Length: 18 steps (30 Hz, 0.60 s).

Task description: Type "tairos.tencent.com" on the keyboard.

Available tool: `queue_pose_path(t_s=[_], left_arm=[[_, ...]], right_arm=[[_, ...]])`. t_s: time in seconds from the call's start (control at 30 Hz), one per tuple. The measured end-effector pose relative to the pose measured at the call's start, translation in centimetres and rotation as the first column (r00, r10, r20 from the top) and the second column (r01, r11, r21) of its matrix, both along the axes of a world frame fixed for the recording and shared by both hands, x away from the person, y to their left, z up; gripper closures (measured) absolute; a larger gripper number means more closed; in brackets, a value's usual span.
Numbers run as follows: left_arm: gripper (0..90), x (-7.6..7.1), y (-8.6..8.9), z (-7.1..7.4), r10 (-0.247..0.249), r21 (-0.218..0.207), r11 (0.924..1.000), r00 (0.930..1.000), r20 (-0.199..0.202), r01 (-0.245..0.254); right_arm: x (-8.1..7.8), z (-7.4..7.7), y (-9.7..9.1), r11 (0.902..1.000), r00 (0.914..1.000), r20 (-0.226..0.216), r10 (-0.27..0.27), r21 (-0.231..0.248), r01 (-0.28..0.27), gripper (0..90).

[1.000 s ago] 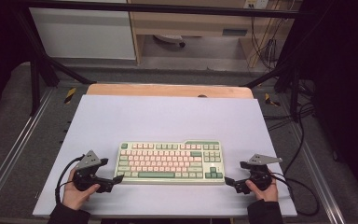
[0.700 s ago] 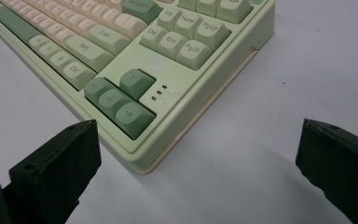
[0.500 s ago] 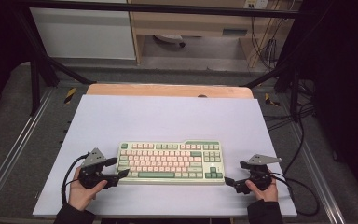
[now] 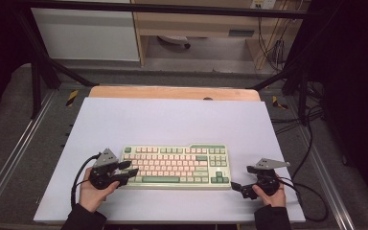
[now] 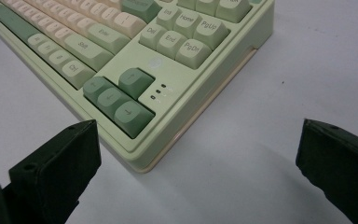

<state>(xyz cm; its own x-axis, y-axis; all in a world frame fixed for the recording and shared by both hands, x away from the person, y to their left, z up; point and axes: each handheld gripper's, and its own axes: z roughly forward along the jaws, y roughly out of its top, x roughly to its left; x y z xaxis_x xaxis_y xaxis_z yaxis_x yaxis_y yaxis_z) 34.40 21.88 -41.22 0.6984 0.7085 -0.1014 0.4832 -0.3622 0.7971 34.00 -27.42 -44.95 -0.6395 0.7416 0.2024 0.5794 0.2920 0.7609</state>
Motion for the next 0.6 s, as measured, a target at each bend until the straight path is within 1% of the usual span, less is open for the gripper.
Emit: queue_pose_path(t_s=[0.03, 0.17, 0.27, 0.37, 0.47, 0.5, 0.6], left_arm=[[57.6, 0.0, 0.0, 0.0, 0.000, 0.000, 1.0000, 1.0000, 0.000, 0.000], [63.4, 0.4, -1.1, 0.1, -0.020, 0.005, 0.9998, 0.9998, -0.006, 0.020], [68.3, 0.5, -1.4, 0.2, -0.024, 0.002, 0.9997, 0.9997, -0.009, 0.024], [72.0, 0.8, -1.9, 0.2, -0.028, 0.010, 0.9996, 0.9996, -0.009, 0.028], [76.4, 1.0, -2.3, 0.2, -0.029, 0.008, 0.9995, 0.9995, -0.013, 0.029], [77.7, 1.1, -2.5, 0.3, -0.028, 0.014, 0.9995, 0.9995, -0.014, 0.029], [82.4, 1.4, -3.1, 0.3, -0.039, 0.013, 0.9992, 0.9991, -0.016, 0.039]], right_arm=[[0.0, 0.0, 0.0, 1.0000, 1.0000, 0.001, 0.001, -0.002, -0.001, 0.4], [0.0, 0.0, 0.0, 1.0000, 1.0000, 0.002, 0.000, 0.001, 0.000, 0.4], [0.0, 0.0, 0.0, 1.0000, 1.0000, 0.004, 0.002, -0.003, -0.002, 0.4], [0.0, 0.0, 0.0, 1.0000, 1.0000, 0.002, 0.003, -0.003, -0.003, 0.4], [0.0, 0.0, 0.0, 1.0000, 1.0000, 0.000, 0.001, -0.002, -0.001, 0.4], [0.0, 0.0, 0.0, 1.0000, 1.0000, 0.001, 0.001, -0.002, -0.001, 0.4], [0.0, 0.0, 0.0, 1.0000, 1.0000, 0.006, 0.007, -0.003, -0.007, 0.4]])
